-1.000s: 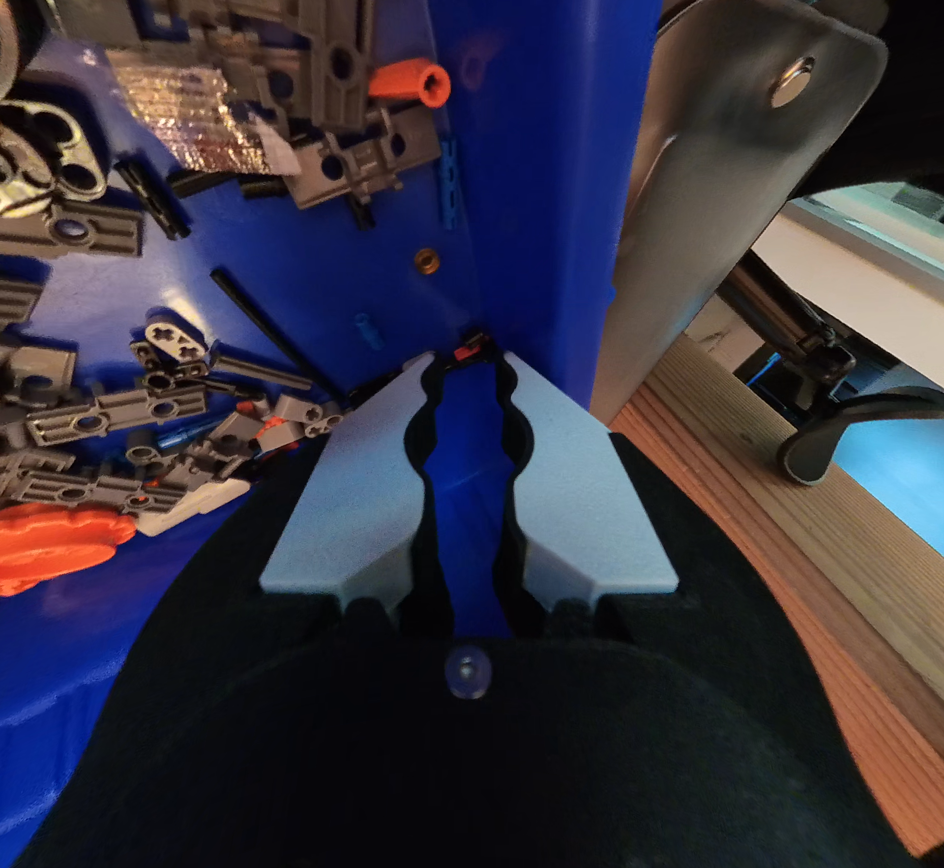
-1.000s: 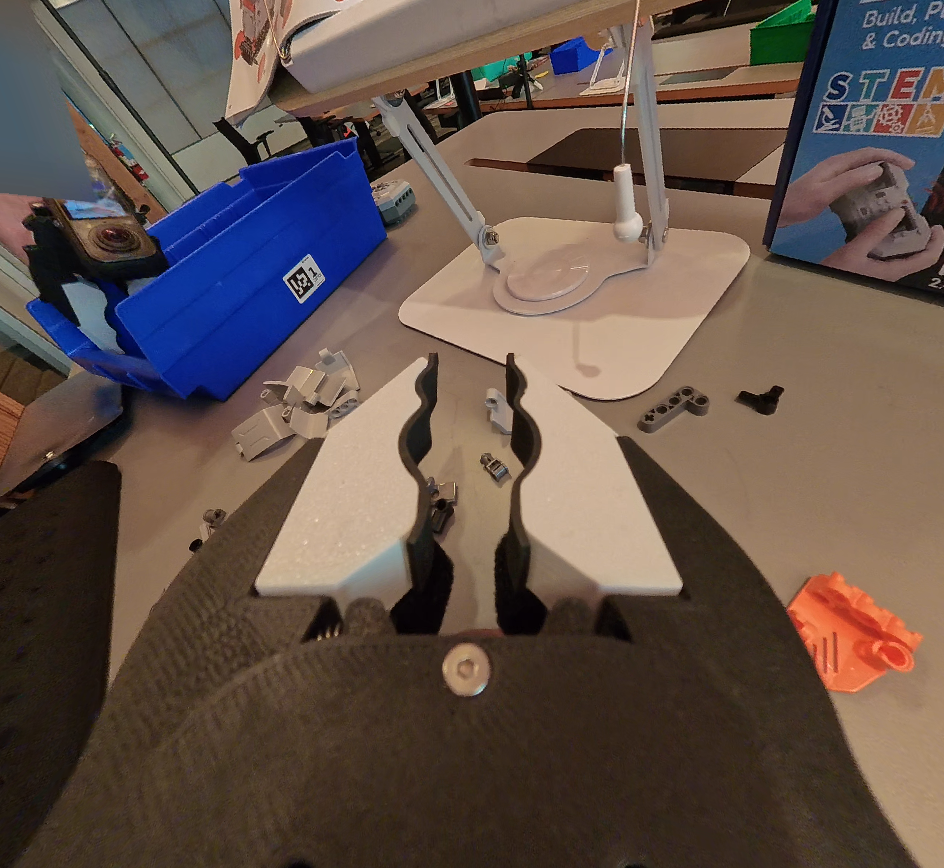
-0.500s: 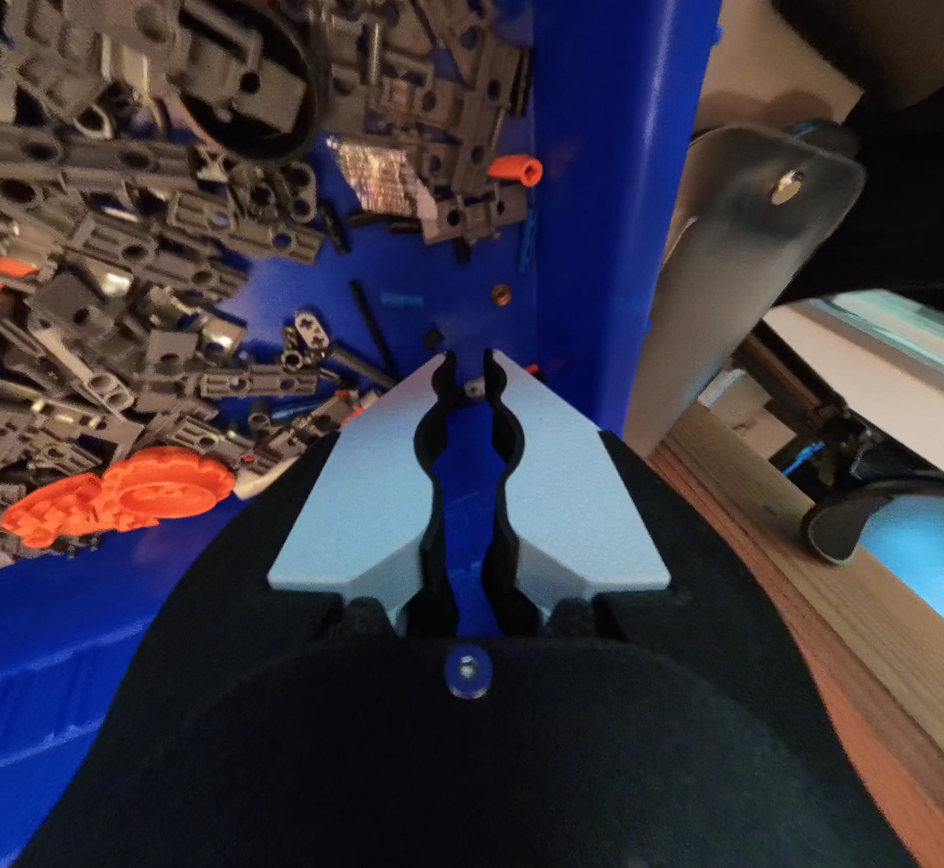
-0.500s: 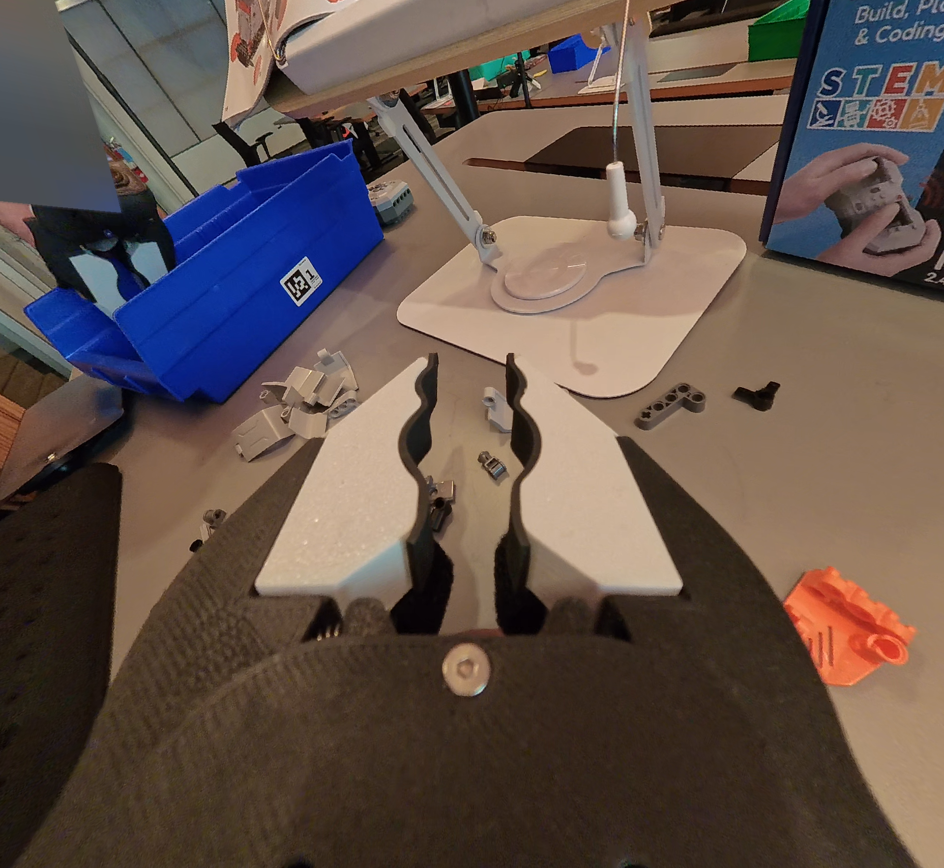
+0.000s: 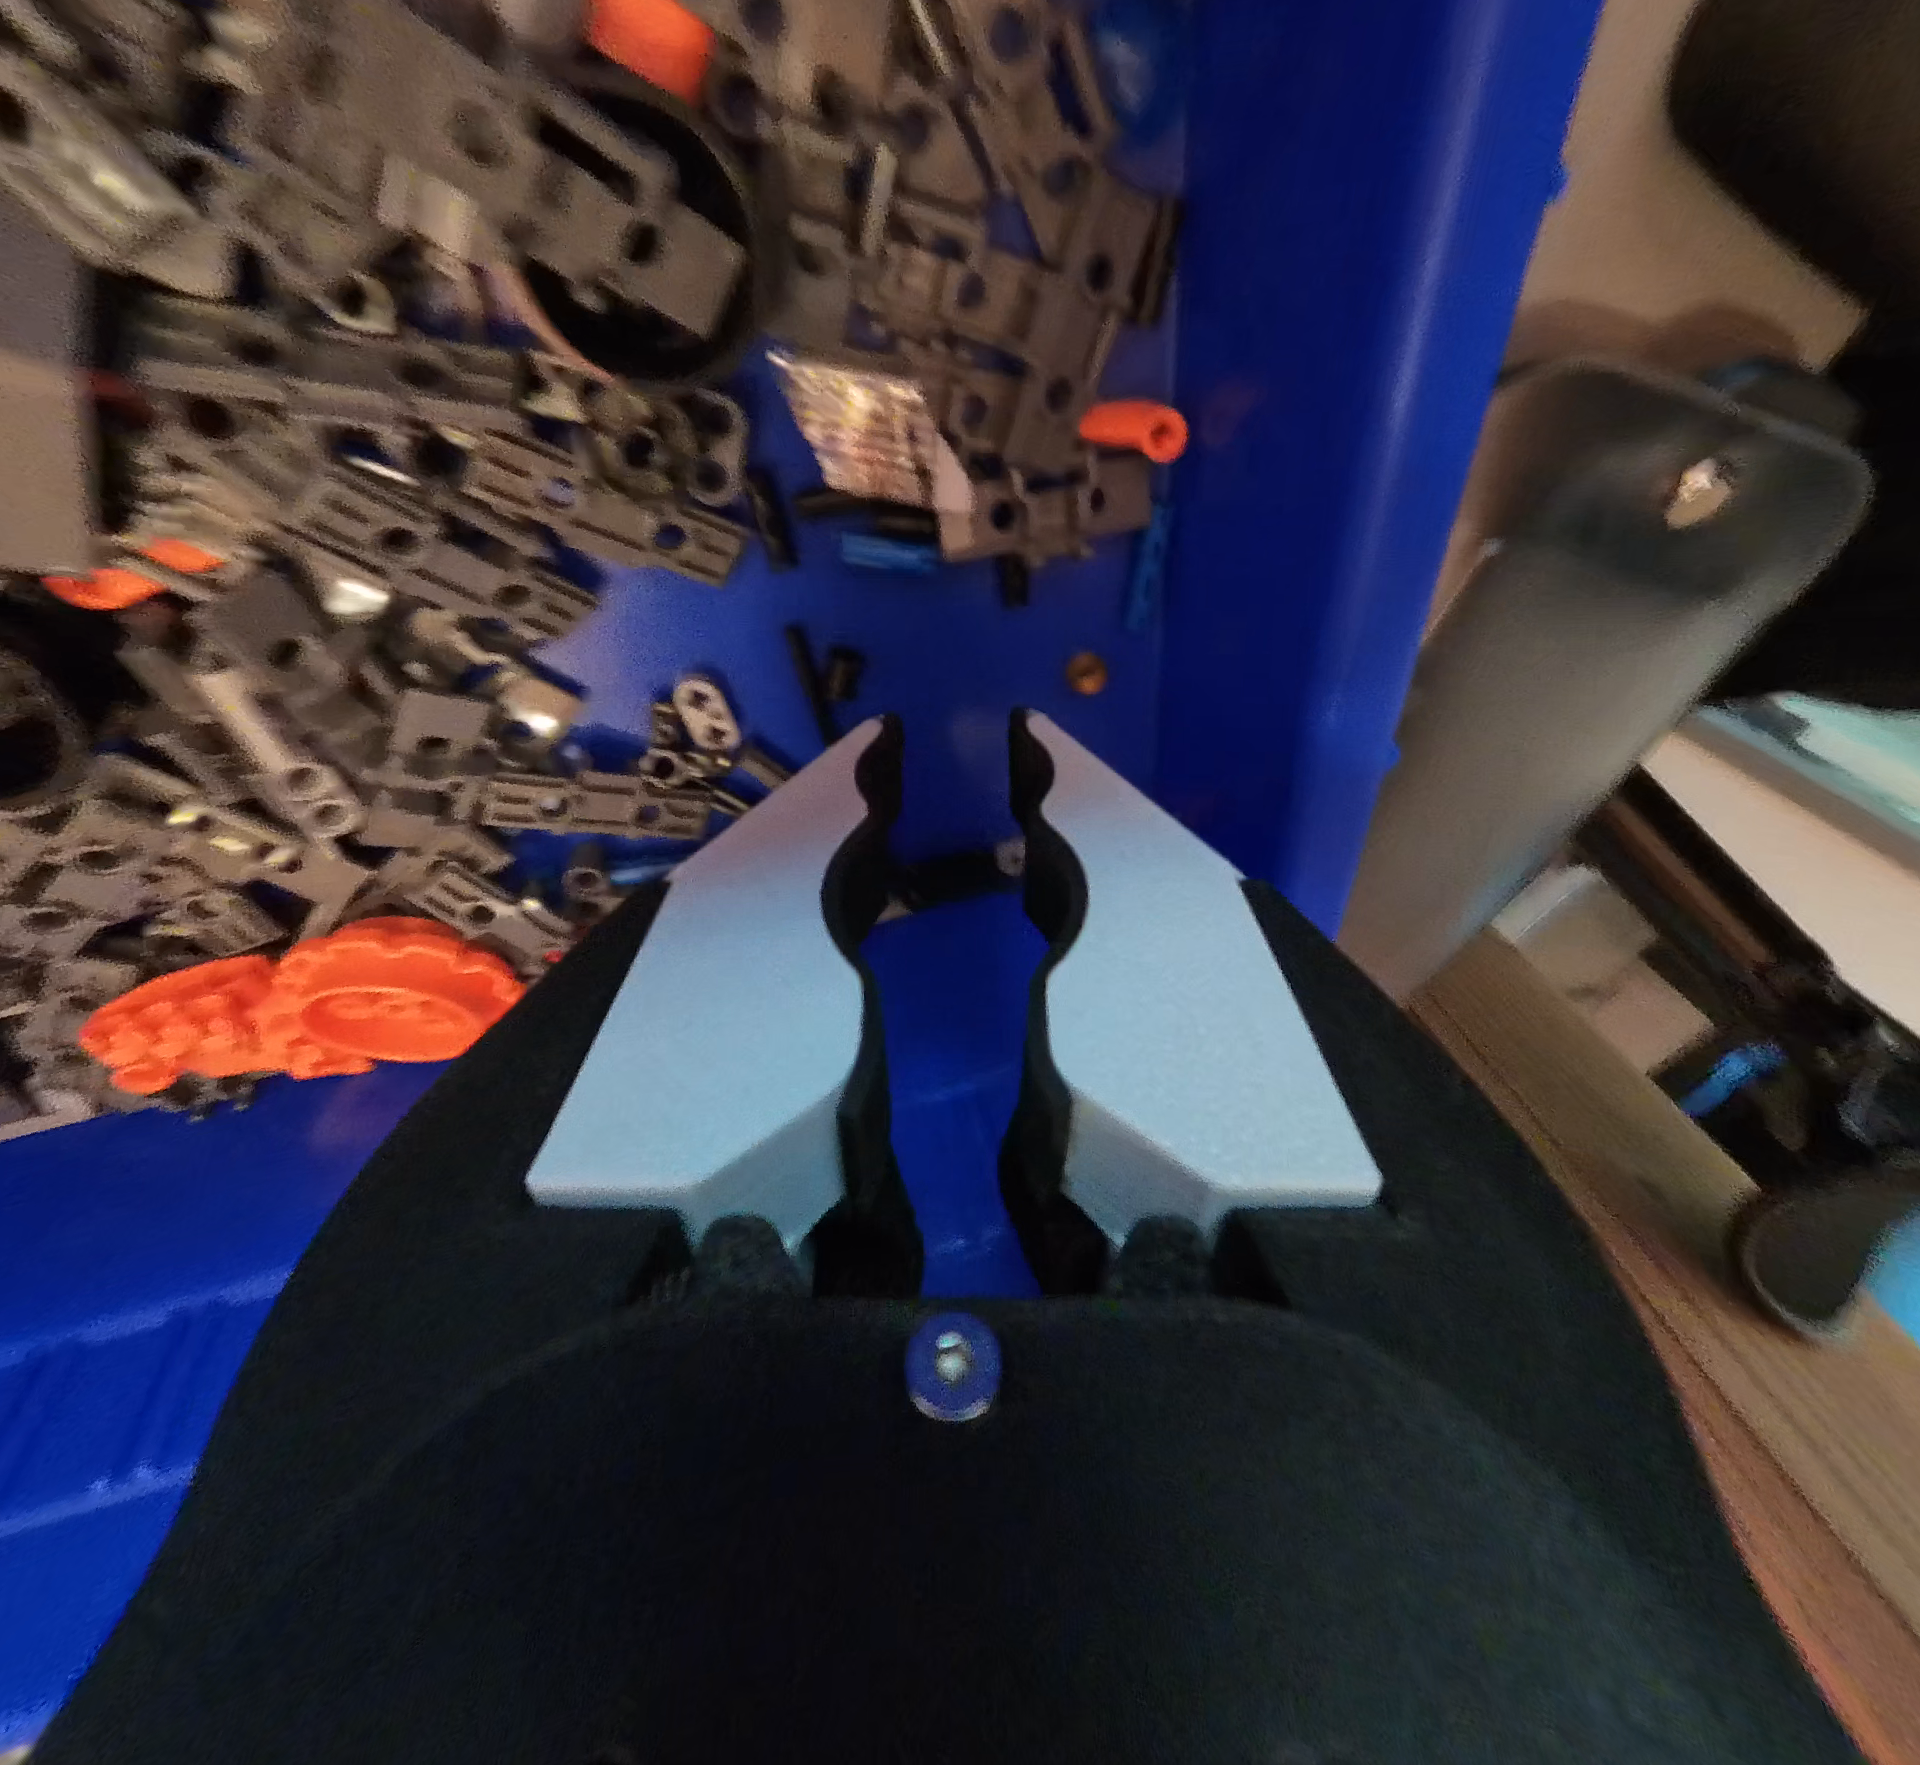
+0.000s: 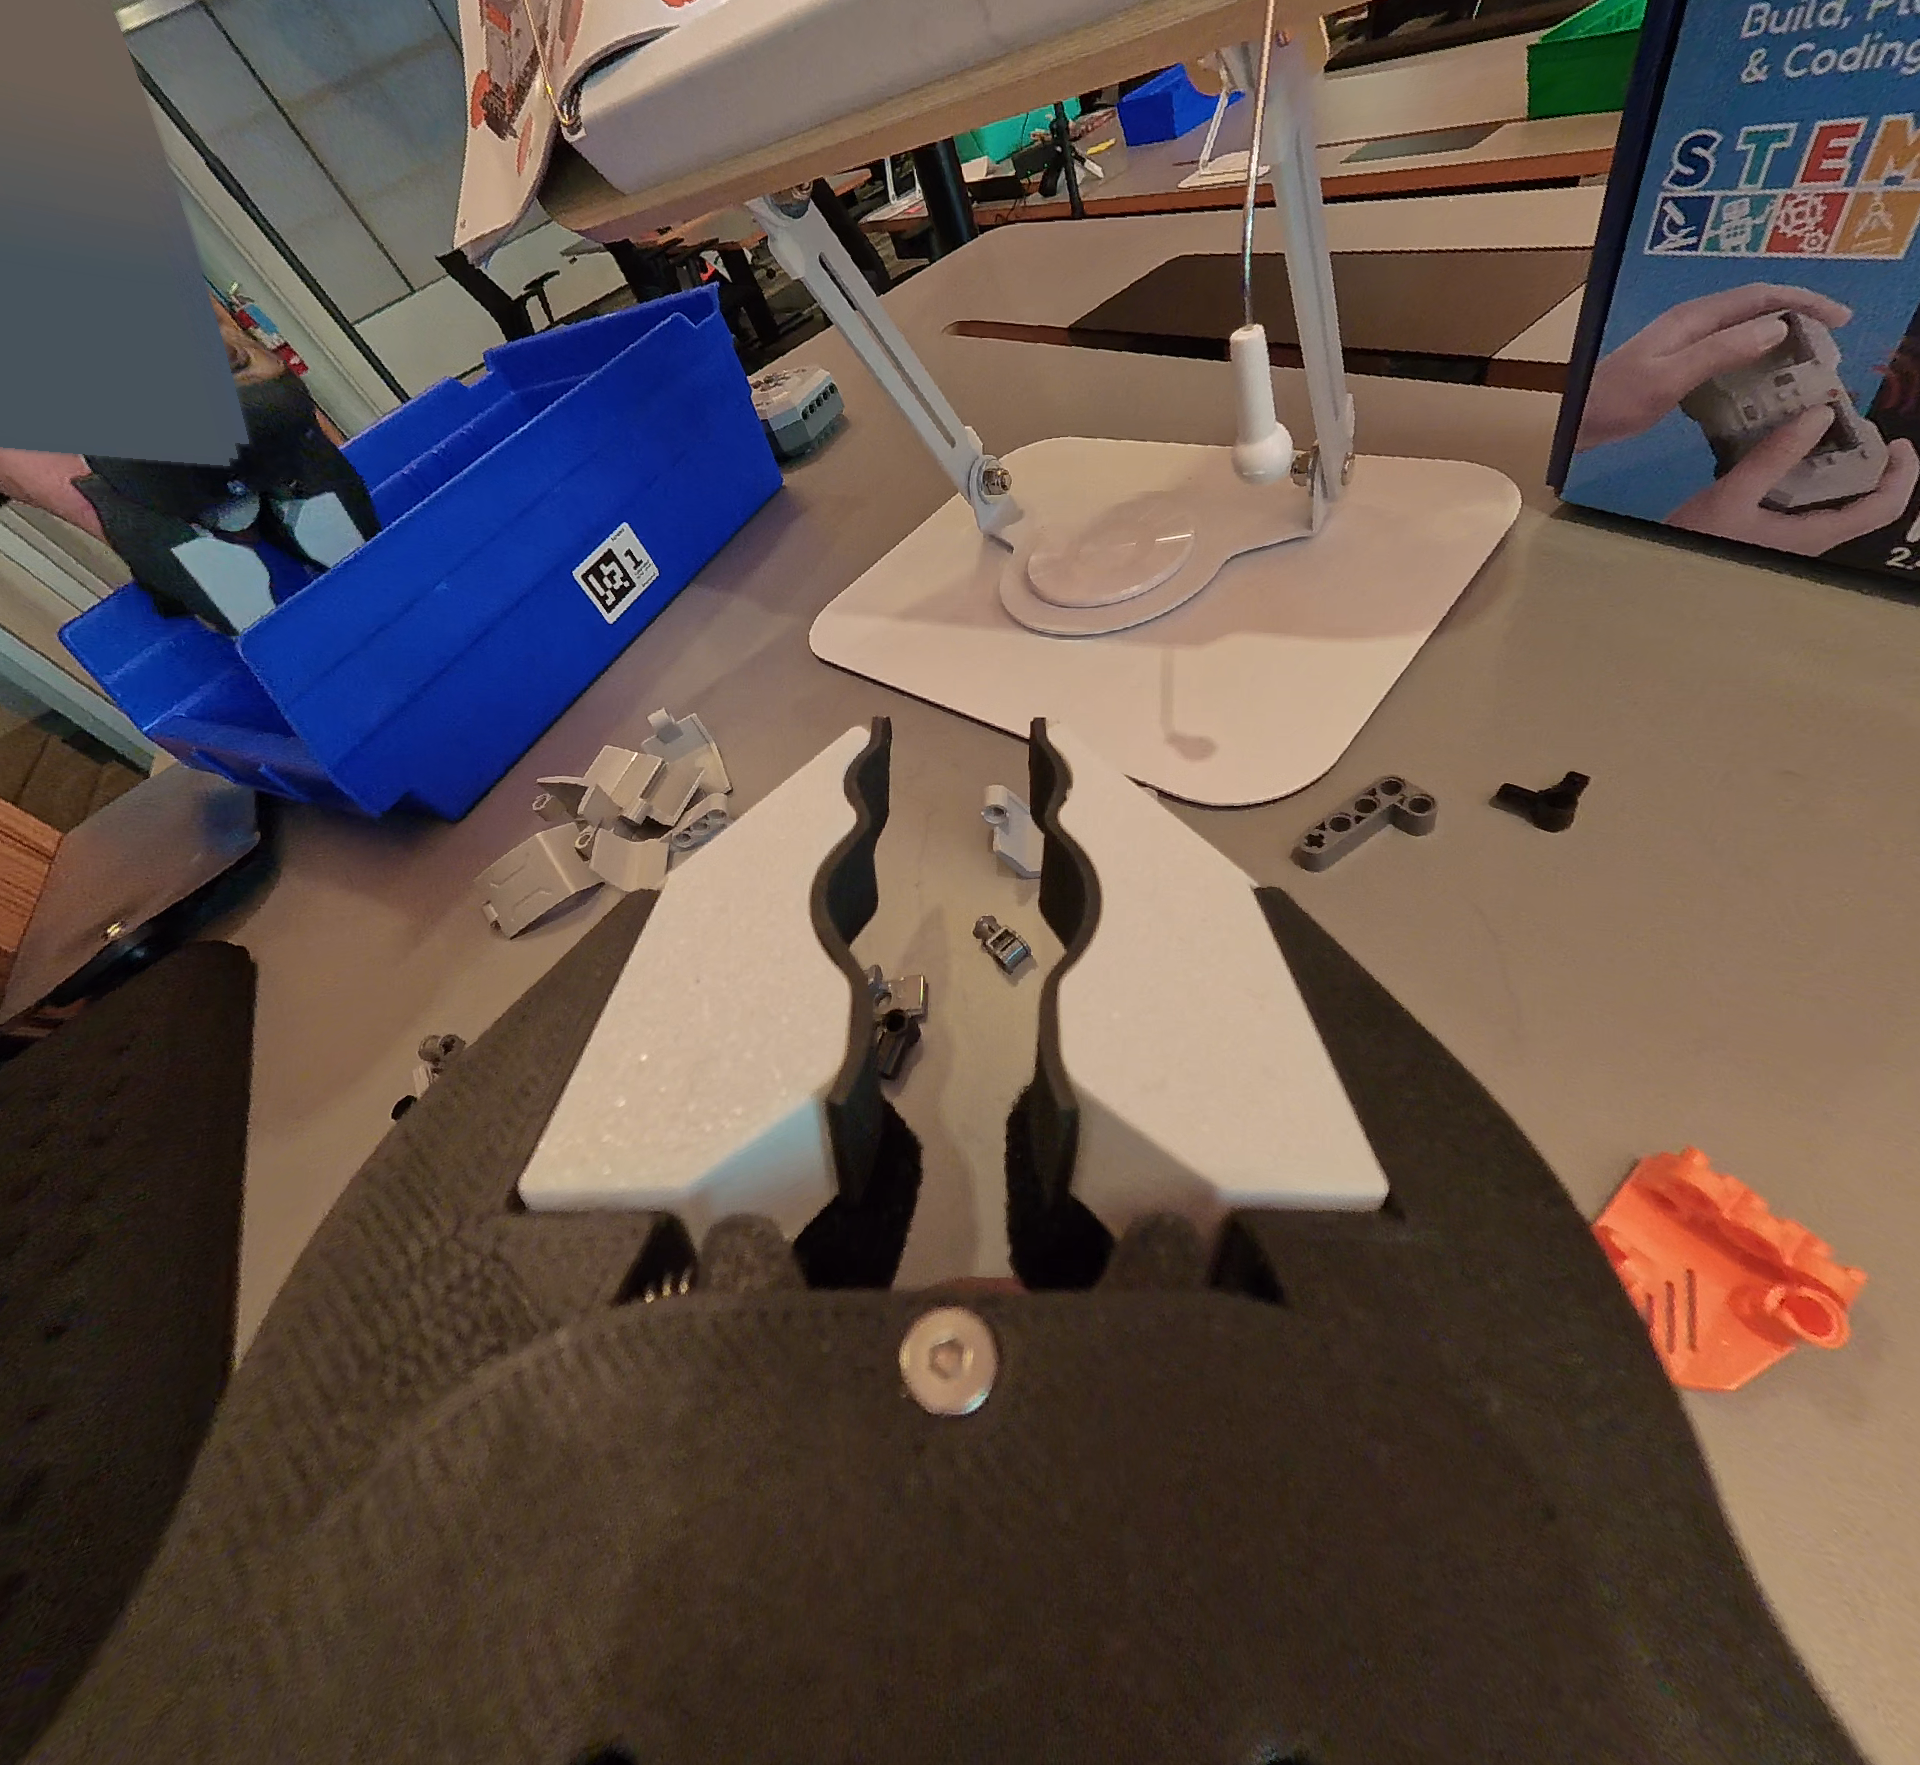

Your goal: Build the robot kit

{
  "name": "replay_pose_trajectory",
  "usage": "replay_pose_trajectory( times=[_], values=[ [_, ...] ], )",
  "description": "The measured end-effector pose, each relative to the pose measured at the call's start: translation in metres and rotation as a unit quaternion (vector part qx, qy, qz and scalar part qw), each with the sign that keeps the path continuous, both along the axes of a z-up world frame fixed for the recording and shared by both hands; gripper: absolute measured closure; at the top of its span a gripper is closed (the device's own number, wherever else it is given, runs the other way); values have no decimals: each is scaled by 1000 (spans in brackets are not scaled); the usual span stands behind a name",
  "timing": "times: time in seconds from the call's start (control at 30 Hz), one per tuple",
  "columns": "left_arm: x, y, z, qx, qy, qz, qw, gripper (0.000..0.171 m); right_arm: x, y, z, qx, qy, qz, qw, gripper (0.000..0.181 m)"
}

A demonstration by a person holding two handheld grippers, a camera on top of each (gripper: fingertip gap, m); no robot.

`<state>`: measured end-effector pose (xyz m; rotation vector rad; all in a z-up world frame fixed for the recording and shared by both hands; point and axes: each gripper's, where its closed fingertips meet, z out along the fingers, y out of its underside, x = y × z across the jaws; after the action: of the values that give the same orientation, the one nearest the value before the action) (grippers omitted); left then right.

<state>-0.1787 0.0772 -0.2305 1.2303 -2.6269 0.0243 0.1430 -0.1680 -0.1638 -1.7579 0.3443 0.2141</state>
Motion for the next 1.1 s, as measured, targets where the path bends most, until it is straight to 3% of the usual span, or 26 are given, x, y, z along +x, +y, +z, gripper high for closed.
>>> replay_pose_trajectory(
  times=[0.17,0.87,1.07,1.1],
  values=[
    [16,7,-3,28,-66,-18,997,152,0,0,0,1,1,-1,1000,157],
    [21,-1,-4,32,-80,-44,995,171,1,-1,1,4,2,-1,1000,157],
    [18,0,-1,27,-76,-39,996,171,0,-1,1,3,1,-1,1000,157],
    [17,0,-2,29,-74,-37,996,162,0,-1,1,3,1,-1,1000,157]
  ],
)
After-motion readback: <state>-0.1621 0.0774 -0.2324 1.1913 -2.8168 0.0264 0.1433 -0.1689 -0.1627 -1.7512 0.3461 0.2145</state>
